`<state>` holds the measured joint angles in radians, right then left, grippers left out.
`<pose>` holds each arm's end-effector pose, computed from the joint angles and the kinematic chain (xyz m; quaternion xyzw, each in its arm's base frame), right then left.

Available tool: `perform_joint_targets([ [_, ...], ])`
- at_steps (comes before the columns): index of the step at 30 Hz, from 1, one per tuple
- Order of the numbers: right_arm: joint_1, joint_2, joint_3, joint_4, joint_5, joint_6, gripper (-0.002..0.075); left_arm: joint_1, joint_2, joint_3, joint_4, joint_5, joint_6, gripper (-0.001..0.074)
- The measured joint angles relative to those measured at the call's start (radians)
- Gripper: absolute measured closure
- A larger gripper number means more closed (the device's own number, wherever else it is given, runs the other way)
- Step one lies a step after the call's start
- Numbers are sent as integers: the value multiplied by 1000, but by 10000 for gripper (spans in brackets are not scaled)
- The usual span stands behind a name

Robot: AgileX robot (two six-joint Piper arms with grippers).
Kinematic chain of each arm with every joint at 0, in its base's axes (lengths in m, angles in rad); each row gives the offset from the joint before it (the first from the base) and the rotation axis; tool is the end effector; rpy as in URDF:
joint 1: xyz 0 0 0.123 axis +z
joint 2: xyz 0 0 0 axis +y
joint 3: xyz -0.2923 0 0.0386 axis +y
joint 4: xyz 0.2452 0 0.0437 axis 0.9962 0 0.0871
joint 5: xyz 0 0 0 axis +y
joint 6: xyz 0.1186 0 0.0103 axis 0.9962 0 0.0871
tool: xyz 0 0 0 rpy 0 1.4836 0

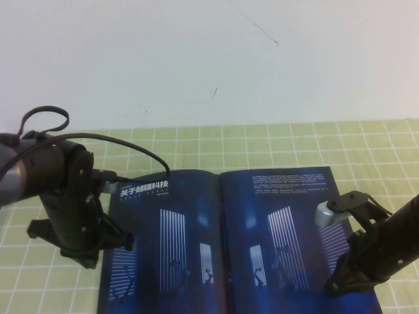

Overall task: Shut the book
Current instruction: Close the open book

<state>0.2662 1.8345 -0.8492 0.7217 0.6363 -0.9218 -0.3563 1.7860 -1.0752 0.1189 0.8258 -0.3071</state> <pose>0.2805 0.1250 0.1070 -0.2914 0.9320 0.1980 0.0853 0.3121 -0.1051 0.1558 0.0621 0.9952 0.0238 0.0722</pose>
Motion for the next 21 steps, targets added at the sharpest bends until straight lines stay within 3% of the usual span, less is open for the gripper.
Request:
perform_joint_targets([
  [21, 0, 0, 0, 4, 0, -2, 729, -1, 65, -2, -60, -38, 1, 737],
])
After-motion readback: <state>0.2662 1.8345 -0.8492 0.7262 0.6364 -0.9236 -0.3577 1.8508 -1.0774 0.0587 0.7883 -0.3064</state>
